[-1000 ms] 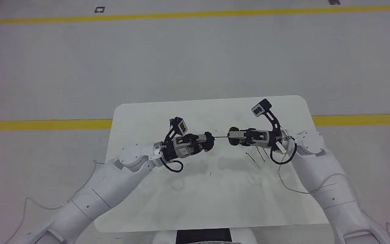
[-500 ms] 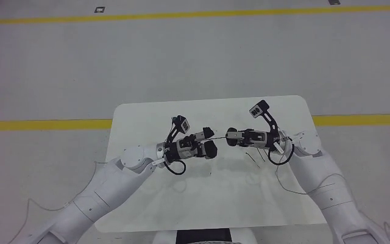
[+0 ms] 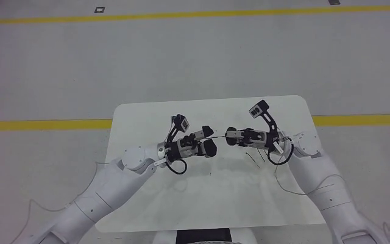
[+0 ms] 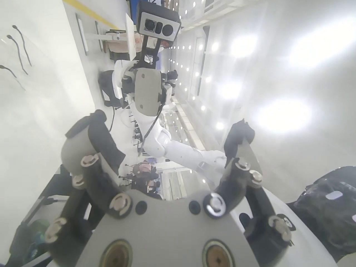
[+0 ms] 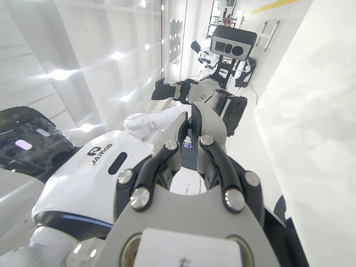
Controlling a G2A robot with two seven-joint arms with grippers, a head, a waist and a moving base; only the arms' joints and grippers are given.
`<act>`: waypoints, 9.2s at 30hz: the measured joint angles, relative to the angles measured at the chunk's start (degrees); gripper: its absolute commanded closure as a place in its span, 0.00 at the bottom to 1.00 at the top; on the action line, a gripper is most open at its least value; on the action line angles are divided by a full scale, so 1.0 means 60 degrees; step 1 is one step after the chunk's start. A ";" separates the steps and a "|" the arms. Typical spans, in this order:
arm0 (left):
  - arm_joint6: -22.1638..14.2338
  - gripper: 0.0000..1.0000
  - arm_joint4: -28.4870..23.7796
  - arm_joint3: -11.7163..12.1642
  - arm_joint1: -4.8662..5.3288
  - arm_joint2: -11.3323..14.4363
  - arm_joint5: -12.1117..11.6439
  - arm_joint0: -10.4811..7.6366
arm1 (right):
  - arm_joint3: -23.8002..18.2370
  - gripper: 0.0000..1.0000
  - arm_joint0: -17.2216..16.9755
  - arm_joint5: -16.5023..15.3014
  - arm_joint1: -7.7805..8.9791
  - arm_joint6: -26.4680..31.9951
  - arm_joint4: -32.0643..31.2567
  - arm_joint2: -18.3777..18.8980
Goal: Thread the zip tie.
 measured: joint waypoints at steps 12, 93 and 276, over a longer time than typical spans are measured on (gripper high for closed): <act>0.0055 0.71 0.0310 -0.0075 -0.0098 -0.0152 0.0068 0.0083 | -0.0200 1.00 -0.0069 0.0259 0.0013 0.0075 -0.0071 -0.0029; -0.0068 0.89 0.1466 0.0033 -0.0523 -0.0770 0.0638 0.0520 | 0.0020 1.00 0.0117 0.0426 0.0023 0.0094 -0.0575 -0.0391; 0.1782 1.00 0.7950 -0.1635 -0.0183 -0.1508 -0.0527 0.1626 | -0.1051 0.87 0.0237 0.0295 0.1757 -0.0807 -1.2175 -0.0632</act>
